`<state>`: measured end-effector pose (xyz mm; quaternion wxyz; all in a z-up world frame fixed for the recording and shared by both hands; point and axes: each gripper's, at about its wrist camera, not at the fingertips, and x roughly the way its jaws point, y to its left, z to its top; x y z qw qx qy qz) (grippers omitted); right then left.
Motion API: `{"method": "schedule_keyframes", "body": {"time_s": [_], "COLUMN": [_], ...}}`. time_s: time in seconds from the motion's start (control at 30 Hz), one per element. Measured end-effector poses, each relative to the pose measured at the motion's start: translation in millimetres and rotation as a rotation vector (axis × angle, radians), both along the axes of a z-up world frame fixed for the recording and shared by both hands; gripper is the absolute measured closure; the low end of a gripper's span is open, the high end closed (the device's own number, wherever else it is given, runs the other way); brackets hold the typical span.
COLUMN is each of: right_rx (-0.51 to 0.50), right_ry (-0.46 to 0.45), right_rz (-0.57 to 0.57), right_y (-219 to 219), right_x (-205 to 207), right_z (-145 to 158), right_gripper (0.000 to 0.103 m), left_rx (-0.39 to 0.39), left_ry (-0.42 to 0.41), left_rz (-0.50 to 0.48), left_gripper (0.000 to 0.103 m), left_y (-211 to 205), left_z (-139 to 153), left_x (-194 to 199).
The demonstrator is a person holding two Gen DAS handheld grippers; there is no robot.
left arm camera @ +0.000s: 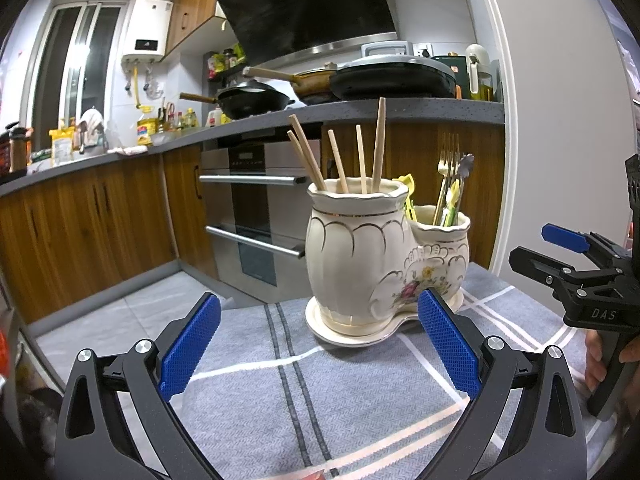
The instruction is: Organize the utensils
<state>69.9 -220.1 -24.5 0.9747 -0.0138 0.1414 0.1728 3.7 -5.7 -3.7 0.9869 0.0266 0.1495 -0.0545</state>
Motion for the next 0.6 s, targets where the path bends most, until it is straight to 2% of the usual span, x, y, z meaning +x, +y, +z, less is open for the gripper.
{"method": "schedule_keyframes", "body": {"time_s": [0.6], "right_rx": [0.000], "right_ry": [0.004], "right_rz": [-0.005], "right_y": [-2.0], "right_x": [0.2], "right_z": [-1.9], "right_gripper": [0.006], "left_rx": [0.007], "left_ry": [0.020], "left_rz": [0.026], "left_gripper": [0.005], "left_y": [4.8], "left_z": [-3.3], "left_x": [0.6]}}
